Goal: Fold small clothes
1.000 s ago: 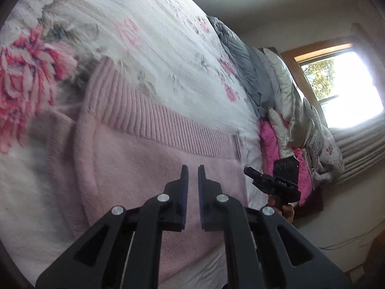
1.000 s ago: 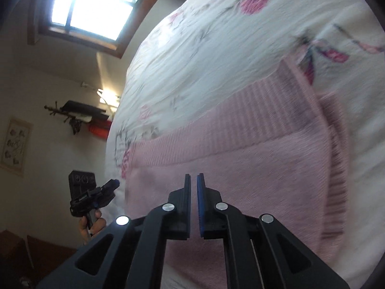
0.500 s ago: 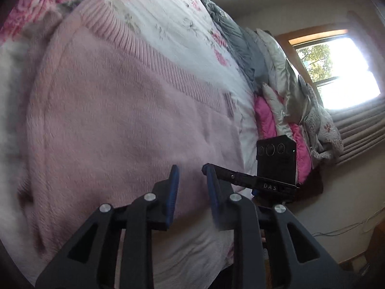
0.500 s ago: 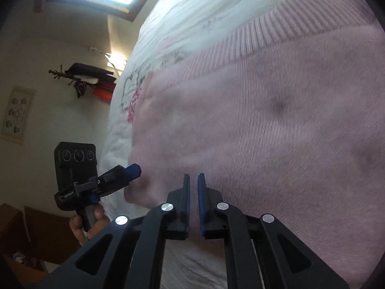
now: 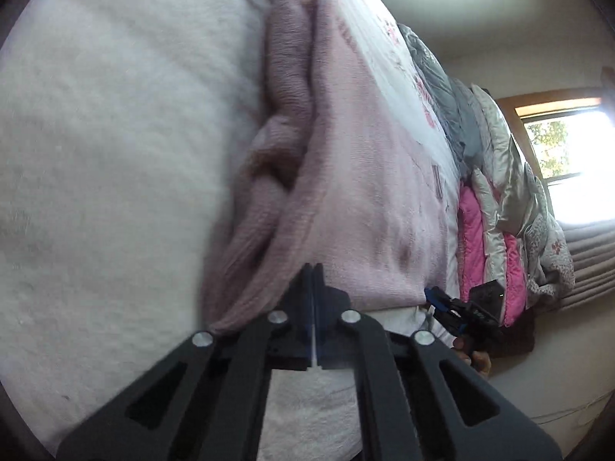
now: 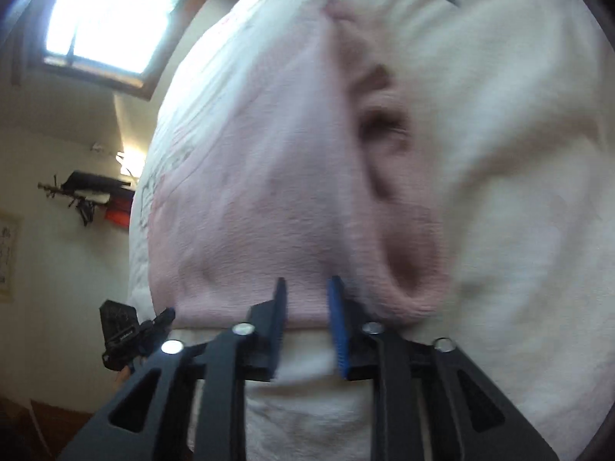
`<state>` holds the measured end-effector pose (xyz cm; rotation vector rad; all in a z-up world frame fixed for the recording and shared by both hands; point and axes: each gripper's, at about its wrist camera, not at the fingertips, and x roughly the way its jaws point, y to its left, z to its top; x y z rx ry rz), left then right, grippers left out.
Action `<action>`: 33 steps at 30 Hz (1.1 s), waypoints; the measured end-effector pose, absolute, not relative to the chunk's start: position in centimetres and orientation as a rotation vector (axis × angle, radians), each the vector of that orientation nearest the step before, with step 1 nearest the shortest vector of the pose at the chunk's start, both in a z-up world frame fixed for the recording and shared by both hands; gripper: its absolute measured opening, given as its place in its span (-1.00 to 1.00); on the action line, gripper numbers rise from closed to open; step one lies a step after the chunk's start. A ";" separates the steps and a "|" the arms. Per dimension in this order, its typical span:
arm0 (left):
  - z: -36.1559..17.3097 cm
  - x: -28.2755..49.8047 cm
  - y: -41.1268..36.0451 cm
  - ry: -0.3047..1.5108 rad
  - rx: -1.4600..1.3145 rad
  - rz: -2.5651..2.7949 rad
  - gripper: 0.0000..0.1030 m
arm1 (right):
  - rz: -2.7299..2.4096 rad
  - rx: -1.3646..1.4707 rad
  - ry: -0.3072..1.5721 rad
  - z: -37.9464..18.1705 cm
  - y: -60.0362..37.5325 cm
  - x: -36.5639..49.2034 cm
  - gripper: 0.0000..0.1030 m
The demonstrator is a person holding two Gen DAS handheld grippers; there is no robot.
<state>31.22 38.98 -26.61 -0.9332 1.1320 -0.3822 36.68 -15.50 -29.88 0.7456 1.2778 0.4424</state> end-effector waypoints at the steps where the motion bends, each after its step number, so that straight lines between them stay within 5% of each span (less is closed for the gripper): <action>1: -26.8 31.1 39.5 1.131 -0.969 -0.382 -0.98 | 0.436 0.805 1.294 -30.9 -16.8 36.4 -1.00; 2: -26.5 30.9 39.7 1.133 -0.985 -0.375 -0.99 | 0.429 0.845 1.292 -30.8 -17.1 36.4 -1.00; 5: -24.2 29.8 40.2 1.066 -0.962 -0.389 -0.53 | 0.428 0.827 1.200 -28.1 -17.5 35.5 -0.72; 7: -24.6 29.7 41.1 1.085 -0.956 -0.359 -0.77 | 0.371 0.801 1.209 -28.3 -17.8 35.6 -0.70; 8: -25.1 29.7 41.5 1.105 -0.979 -0.346 -0.88 | 0.335 0.766 1.244 -29.0 -18.0 35.6 -0.99; 11: -25.1 29.4 42.9 1.108 -1.069 -0.345 -0.78 | 0.280 0.668 1.250 -28.3 -16.8 35.6 -1.00; 13: -23.3 28.9 43.9 1.071 -1.063 -0.360 -0.10 | 0.268 0.568 1.196 -25.4 -15.0 35.0 -0.75; 15: -21.2 29.0 45.5 1.036 -1.028 -0.336 0.25 | 0.292 0.432 1.127 -21.9 -12.7 33.9 -0.41; 18: -19.2 30.2 48.0 1.015 -1.035 -0.331 0.33 | 0.340 0.210 1.048 -18.2 -8.9 30.9 0.04; 23: -18.3 34.5 49.9 1.072 -0.989 -0.297 0.42 | 0.387 -0.221 0.915 -17.4 0.8 25.0 0.35; 33: -21.1 42.4 48.2 1.173 -0.958 -0.340 0.42 | 0.437 -0.618 0.745 -23.6 15.4 19.9 0.36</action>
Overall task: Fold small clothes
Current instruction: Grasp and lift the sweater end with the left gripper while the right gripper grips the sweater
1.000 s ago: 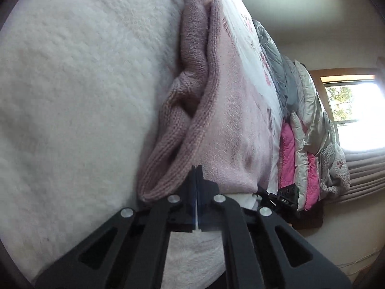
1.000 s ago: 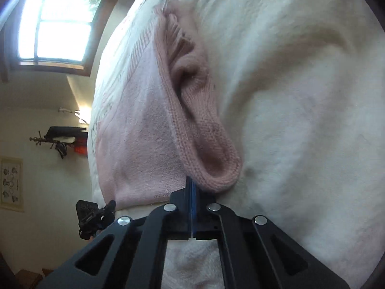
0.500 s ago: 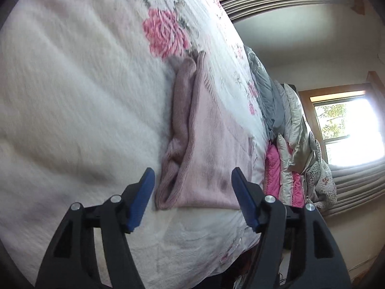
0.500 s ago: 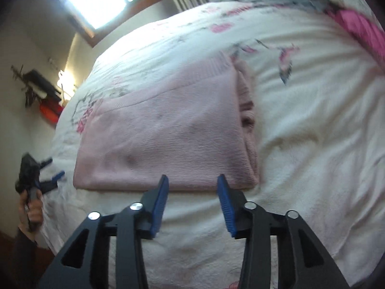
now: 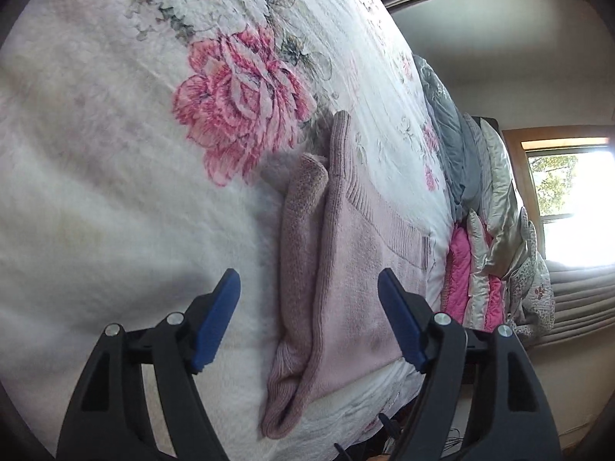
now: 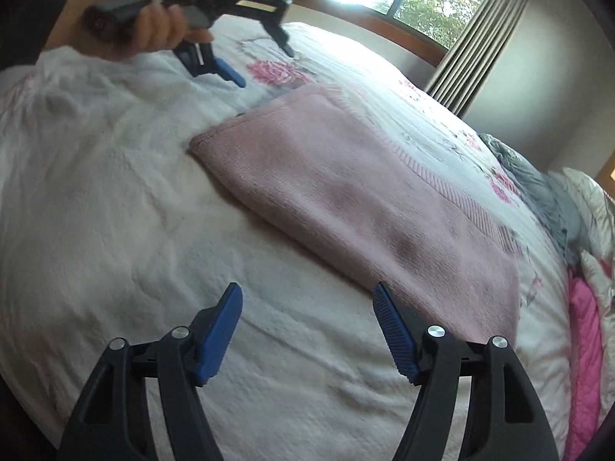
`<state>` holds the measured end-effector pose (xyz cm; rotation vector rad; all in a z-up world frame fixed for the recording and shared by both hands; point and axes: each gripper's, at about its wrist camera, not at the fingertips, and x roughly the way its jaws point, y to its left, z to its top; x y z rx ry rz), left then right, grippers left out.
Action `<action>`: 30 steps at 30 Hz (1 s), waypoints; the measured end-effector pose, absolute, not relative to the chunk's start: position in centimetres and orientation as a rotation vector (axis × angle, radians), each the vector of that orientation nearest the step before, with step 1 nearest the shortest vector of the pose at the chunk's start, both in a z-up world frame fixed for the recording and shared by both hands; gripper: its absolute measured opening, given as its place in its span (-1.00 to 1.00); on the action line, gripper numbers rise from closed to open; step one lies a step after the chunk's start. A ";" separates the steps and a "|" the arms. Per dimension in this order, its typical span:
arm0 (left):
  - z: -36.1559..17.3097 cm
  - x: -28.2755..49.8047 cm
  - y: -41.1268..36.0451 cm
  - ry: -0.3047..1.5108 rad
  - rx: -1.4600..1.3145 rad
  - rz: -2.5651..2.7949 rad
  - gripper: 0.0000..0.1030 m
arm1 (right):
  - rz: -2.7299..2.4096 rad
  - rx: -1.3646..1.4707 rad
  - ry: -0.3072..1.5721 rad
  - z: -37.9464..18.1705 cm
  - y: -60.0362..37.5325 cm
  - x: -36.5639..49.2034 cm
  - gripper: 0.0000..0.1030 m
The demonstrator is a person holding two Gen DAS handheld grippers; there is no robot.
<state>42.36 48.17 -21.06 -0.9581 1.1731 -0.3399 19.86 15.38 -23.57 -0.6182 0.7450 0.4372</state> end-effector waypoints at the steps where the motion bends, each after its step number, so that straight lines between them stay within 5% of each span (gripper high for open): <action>1: -21.5 43.0 47.8 1.184 -0.958 -0.348 0.40 | 0.430 -0.640 0.724 -23.9 16.3 20.0 0.35; 13: -23.6 49.3 44.4 1.222 -0.916 -0.462 0.39 | 0.329 -0.800 0.659 -28.2 22.4 25.1 0.33; 18: -23.6 50.6 44.0 1.246 -0.899 -0.459 0.38 | 0.314 -0.776 0.621 -27.9 24.7 26.3 0.08; 20: -23.6 50.8 44.0 1.262 -0.885 -0.434 0.16 | 0.311 -0.761 0.611 -27.5 25.7 26.8 -0.06; 22: -23.7 50.9 44.1 1.287 -0.876 -0.404 -0.42 | 0.302 -0.749 0.590 -27.0 26.6 26.6 -0.12; 23: -23.9 51.0 44.2 1.304 -0.870 -0.387 -0.50 | 0.299 -0.748 0.584 -26.9 27.0 26.7 -0.17; 27: -23.2 50.9 44.3 1.320 -0.856 -0.352 -0.56 | 0.315 -0.682 0.606 -25.6 27.1 27.0 -0.62; 30: -21.3 50.9 43.6 1.315 -0.835 -0.349 -0.58 | 0.314 -0.603 0.612 -23.5 25.9 26.6 -0.74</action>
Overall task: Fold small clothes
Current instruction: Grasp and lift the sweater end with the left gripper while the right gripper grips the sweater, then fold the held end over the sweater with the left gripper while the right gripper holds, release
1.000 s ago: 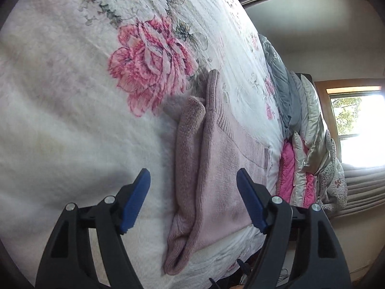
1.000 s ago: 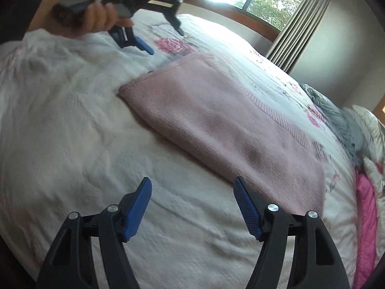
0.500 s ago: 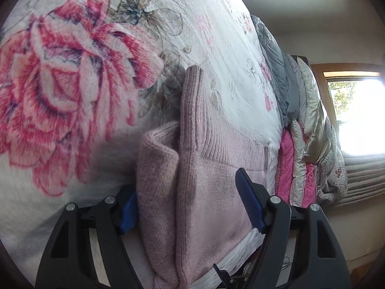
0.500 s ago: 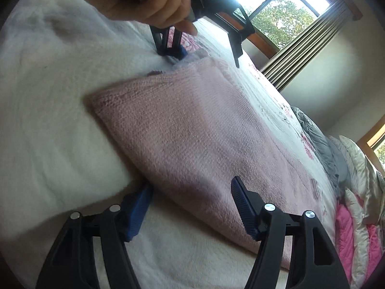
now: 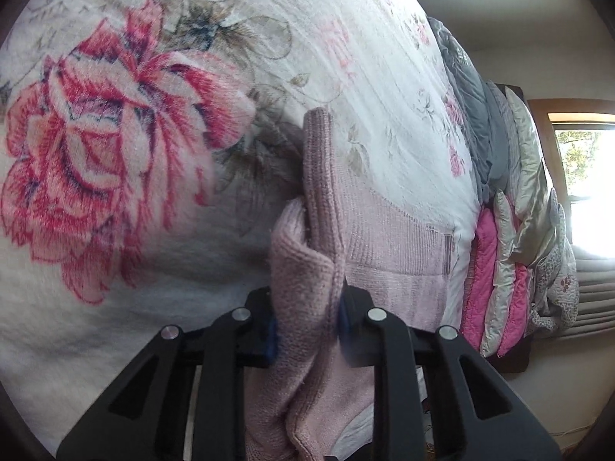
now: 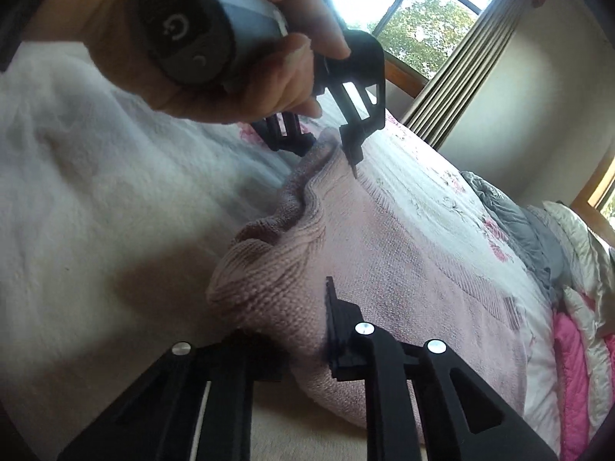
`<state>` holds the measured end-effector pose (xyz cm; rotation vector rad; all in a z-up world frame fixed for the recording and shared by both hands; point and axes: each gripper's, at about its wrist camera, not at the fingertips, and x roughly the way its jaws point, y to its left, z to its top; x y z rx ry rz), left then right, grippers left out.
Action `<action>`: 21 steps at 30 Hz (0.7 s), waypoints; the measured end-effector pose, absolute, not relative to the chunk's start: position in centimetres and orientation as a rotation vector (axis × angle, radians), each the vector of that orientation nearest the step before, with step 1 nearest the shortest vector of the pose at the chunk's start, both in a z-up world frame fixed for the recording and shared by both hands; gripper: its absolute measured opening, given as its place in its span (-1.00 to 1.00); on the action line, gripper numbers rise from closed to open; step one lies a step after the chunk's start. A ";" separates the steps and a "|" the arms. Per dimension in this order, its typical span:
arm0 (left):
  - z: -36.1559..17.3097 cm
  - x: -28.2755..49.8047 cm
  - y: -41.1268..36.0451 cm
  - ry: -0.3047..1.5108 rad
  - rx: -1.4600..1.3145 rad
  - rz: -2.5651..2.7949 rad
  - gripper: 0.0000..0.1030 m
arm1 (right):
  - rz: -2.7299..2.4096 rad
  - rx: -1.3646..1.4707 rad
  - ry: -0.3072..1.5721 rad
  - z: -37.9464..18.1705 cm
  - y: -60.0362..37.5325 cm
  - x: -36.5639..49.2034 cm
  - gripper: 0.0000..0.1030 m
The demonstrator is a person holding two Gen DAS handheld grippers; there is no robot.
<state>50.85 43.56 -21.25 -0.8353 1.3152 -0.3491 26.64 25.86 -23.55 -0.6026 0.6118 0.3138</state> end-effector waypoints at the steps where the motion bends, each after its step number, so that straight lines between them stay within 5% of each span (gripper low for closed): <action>1: -20.4 50.8 43.3 1.312 -0.827 -0.347 -0.58 | 0.312 -0.577 0.613 -22.8 25.3 26.5 -0.74; 21: -9.2 51.3 35.8 1.281 -0.634 -0.381 -0.59 | 0.316 -0.191 0.619 -12.2 16.4 27.8 -0.76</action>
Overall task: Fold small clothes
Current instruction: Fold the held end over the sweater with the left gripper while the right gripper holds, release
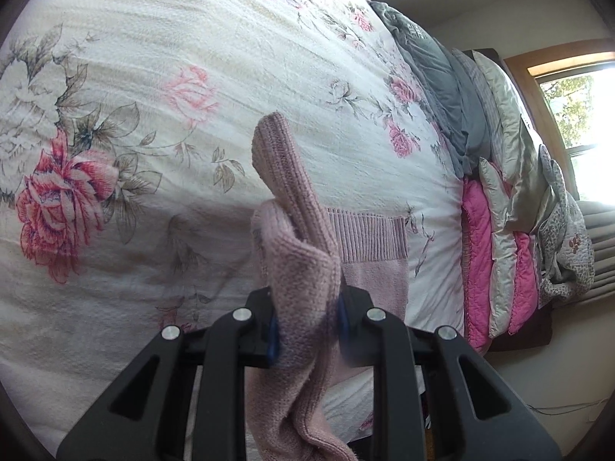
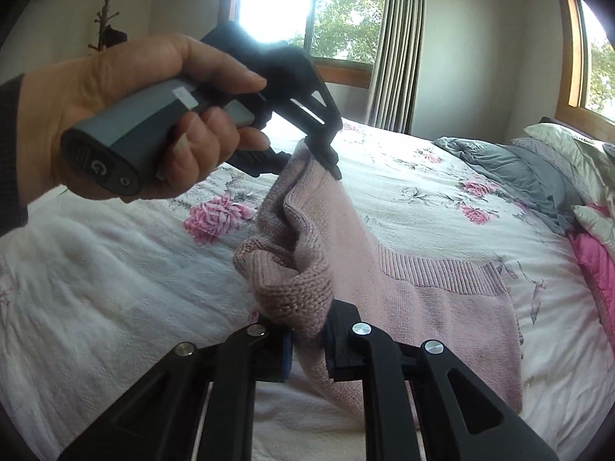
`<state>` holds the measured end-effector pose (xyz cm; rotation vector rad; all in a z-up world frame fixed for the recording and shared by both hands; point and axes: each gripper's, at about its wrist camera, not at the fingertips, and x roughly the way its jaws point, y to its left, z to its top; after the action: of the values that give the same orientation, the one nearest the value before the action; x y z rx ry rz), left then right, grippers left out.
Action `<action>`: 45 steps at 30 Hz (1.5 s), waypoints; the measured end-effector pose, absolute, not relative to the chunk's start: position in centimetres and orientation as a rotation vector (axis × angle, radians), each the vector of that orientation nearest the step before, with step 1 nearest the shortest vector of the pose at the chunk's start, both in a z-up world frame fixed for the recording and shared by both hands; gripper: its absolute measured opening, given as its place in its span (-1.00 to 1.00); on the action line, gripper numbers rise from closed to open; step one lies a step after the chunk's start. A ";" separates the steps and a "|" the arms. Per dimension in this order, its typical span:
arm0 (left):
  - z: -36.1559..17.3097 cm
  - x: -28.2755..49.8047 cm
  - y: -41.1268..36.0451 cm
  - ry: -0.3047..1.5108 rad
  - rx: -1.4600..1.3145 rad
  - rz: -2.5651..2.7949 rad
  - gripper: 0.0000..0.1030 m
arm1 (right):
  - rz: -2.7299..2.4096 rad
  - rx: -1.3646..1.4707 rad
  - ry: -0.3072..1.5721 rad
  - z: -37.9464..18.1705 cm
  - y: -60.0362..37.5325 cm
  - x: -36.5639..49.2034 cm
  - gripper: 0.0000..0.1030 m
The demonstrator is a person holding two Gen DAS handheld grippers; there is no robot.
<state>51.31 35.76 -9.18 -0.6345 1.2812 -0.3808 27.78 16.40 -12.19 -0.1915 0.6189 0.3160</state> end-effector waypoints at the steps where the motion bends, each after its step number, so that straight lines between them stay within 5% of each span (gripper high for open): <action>1: -8.9 51.4 35.5 1.283 -0.629 -0.382 -0.59 | 0.315 -0.181 0.617 -11.9 16.0 27.9 -0.76; 26: -4.5 52.6 25.9 1.293 -0.497 -0.333 -0.59 | 0.258 0.017 0.595 -9.1 6.5 28.2 -0.76; 45: -9.3 54.7 14.3 1.398 -0.307 -0.279 -0.59 | 0.214 0.251 0.674 -13.4 -2.4 29.0 -0.76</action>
<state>54.71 14.28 -9.27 -0.3073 1.3984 -0.2792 28.97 -2.37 -13.42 0.2514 0.6738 0.2143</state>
